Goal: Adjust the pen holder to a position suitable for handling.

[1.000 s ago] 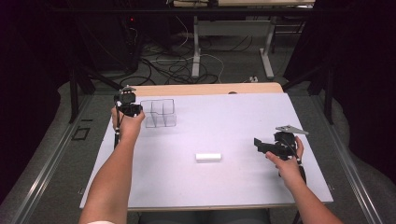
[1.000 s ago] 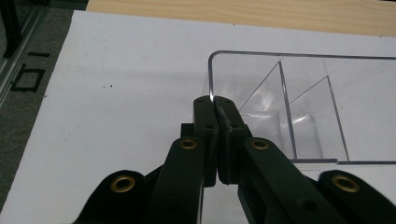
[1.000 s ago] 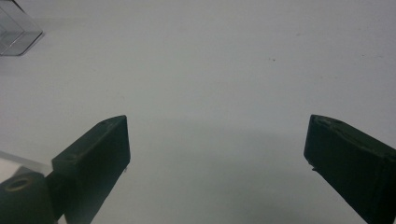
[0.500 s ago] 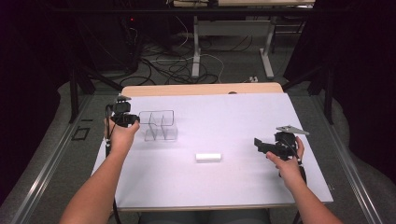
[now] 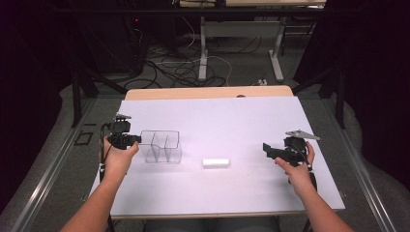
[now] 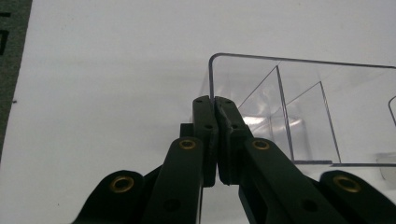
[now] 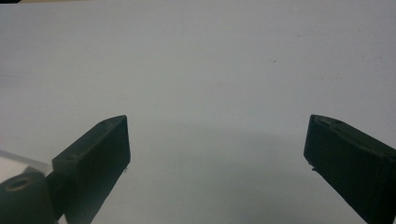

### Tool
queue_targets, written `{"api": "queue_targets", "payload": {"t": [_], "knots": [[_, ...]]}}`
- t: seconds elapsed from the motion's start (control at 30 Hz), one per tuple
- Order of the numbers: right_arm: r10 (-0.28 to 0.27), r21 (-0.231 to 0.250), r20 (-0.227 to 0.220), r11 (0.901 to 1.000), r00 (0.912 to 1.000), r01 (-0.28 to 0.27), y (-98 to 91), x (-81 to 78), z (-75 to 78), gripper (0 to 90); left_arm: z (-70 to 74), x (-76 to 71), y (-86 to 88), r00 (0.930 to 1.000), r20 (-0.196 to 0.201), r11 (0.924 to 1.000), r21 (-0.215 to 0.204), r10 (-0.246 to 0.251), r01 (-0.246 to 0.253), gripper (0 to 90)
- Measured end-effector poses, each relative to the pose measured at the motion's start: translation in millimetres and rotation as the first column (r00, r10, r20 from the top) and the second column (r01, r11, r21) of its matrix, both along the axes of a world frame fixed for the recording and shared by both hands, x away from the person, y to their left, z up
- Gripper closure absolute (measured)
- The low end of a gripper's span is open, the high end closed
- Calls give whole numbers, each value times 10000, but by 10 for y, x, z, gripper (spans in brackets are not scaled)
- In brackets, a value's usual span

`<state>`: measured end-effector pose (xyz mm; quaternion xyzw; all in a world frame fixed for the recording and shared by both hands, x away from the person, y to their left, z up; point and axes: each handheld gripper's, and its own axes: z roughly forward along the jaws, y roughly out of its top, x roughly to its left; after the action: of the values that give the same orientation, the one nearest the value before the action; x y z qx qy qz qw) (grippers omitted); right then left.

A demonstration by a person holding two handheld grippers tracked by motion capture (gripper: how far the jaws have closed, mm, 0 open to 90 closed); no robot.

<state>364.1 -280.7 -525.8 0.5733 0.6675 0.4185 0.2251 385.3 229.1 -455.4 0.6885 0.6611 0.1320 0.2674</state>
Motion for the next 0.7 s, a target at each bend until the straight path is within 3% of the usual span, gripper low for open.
{"api": "queue_targets", "payload": {"t": [0.07,0.4,0.57,0.7], "knots": [[-9,-20,-32,10000,10000,9,-1,1,-3,66,-5,-22,-3,10000,22,10000,89,-1,1,889],[-49,21,56,10000,10000,49,-38,-12,5,66,-24,-221,1,9999,30,9996,-257,-125,125,887],[-77,47,76,10000,9999,77,-40,-16,11,66,-41,-346,-35,9998,184,9989,-477,-1,10,885],[-69,37,54,10000,10000,69,-26,-15,12,66,-52,-416,-74,9992,386,9993,-363,46,-32,885]]}}
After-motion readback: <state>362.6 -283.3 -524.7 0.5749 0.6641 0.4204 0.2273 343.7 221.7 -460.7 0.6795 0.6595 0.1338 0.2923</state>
